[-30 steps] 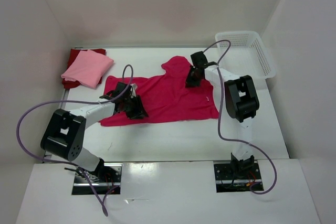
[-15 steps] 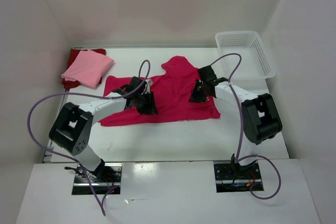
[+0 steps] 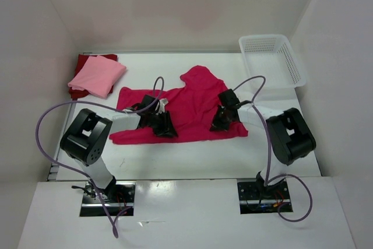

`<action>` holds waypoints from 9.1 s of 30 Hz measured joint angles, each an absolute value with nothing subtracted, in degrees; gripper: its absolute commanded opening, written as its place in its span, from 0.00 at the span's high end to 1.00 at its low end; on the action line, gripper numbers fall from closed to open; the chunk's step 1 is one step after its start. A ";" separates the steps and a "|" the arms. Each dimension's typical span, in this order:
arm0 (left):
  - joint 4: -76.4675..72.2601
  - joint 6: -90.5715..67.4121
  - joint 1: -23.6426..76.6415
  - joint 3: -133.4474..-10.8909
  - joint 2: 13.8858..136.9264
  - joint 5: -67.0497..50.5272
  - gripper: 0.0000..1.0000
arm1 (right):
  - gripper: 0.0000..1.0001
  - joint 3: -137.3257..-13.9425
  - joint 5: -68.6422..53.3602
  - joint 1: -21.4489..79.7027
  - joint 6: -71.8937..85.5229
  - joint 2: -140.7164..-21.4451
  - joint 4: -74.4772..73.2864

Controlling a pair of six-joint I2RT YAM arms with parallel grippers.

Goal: Fold and stack the t-shirts
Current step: Fold the flattened tshirt in 1/3 of the way, then grap the side of the flattened tshirt furthest away from the robot with both arms, then fold the other side of the tshirt into a rectangle

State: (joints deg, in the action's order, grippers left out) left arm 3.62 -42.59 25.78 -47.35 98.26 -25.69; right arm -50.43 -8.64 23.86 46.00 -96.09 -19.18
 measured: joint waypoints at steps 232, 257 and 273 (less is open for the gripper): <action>11.46 -43.75 -11.81 -46.63 82.19 -19.03 0.60 | 0.86 -57.74 -2.87 29.47 40.95 -81.58 -39.03; 8.21 -42.48 8.51 -50.89 95.61 -20.45 0.59 | 0.90 -56.62 -8.95 33.15 31.68 -85.71 -46.09; 7.42 -42.39 8.05 -51.07 96.82 -21.58 0.58 | 0.95 -59.92 -5.98 27.33 32.36 -99.02 -38.09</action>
State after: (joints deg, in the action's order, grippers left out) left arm 7.42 -42.39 8.05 -51.07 96.82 -21.58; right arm -59.92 -5.98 27.33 32.36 -99.02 -38.09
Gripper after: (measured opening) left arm 0.421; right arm 0.048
